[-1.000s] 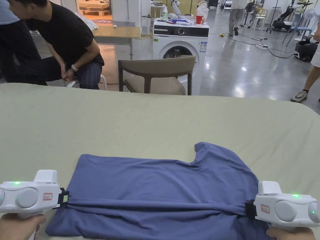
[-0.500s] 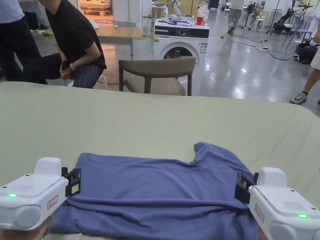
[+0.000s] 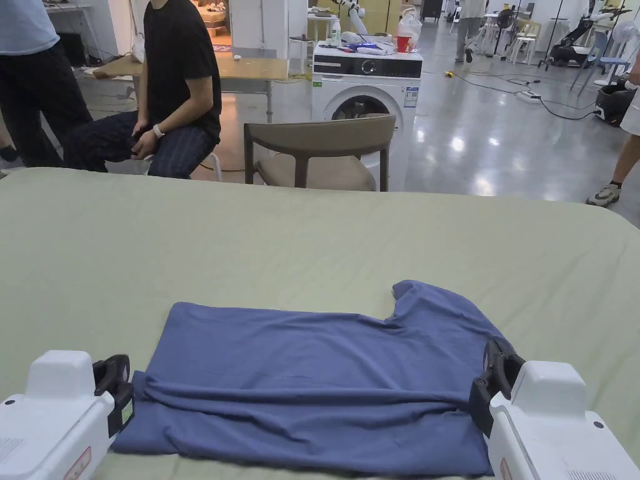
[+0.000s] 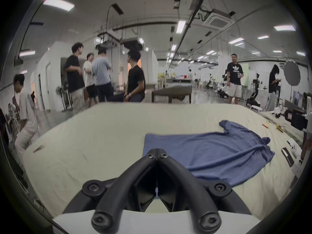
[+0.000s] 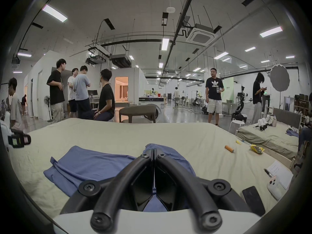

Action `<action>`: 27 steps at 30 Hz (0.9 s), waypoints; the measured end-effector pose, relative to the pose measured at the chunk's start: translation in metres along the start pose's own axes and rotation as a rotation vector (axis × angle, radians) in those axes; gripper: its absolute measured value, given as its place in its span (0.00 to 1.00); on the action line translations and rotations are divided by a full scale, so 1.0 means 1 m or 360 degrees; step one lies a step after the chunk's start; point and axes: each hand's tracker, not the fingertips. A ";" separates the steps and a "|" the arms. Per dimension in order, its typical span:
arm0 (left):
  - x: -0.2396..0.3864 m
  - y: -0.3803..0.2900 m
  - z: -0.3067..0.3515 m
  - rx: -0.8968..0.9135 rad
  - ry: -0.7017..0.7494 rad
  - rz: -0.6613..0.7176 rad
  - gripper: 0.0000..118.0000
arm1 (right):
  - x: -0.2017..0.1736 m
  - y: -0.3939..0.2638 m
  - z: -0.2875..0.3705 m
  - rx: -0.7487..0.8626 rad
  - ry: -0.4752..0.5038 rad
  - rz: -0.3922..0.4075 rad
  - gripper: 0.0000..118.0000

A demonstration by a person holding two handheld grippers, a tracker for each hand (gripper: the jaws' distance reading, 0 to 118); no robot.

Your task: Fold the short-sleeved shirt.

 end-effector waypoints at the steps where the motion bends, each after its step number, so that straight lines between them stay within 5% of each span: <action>1: -0.007 -0.003 -0.008 -0.0091 -0.0025 0.0006 0.00 | 0.000 0.000 0.001 -0.0009 0.0006 -0.0008 0.00; 8: -0.040 -0.019 -0.073 -0.0593 -0.0083 0.0133 0.00 | 0.004 -0.010 0.001 -0.0088 0.0024 -0.0021 0.00; 10: -0.041 -0.022 -0.093 -0.0706 -0.0055 0.0107 0.18 | 0.006 -0.014 0.001 -0.0107 0.0015 -0.0013 0.00; 12: -0.041 -0.027 -0.110 -0.0842 -0.0040 0.0094 0.47 | 0.009 -0.017 0.002 -0.0135 0.0007 -0.0003 0.00; 14: -0.040 -0.034 -0.124 -0.0935 -0.0055 0.0107 0.54 | 0.014 -0.022 0.002 -0.0161 0.0000 -0.0003 0.00; 17: -0.031 -0.052 -0.139 -0.1170 -0.0026 0.0029 0.52 | 0.020 -0.029 0.003 -0.0201 -0.0030 0.0006 0.00; 19: -0.021 -0.052 -0.134 -0.1057 0.0019 -0.0107 0.48 | 0.027 -0.033 0.003 -0.0230 -0.0046 -0.0002 0.00; 24: -0.003 -0.054 -0.128 -0.1036 -0.0042 -0.0156 0.05 | 0.047 -0.043 0.004 -0.0290 -0.0095 -0.0022 0.00; 27: -0.001 -0.053 -0.122 -0.1026 -0.0046 -0.0167 0.02 | 0.064 -0.048 -0.004 -0.0375 -0.0121 -0.0042 0.00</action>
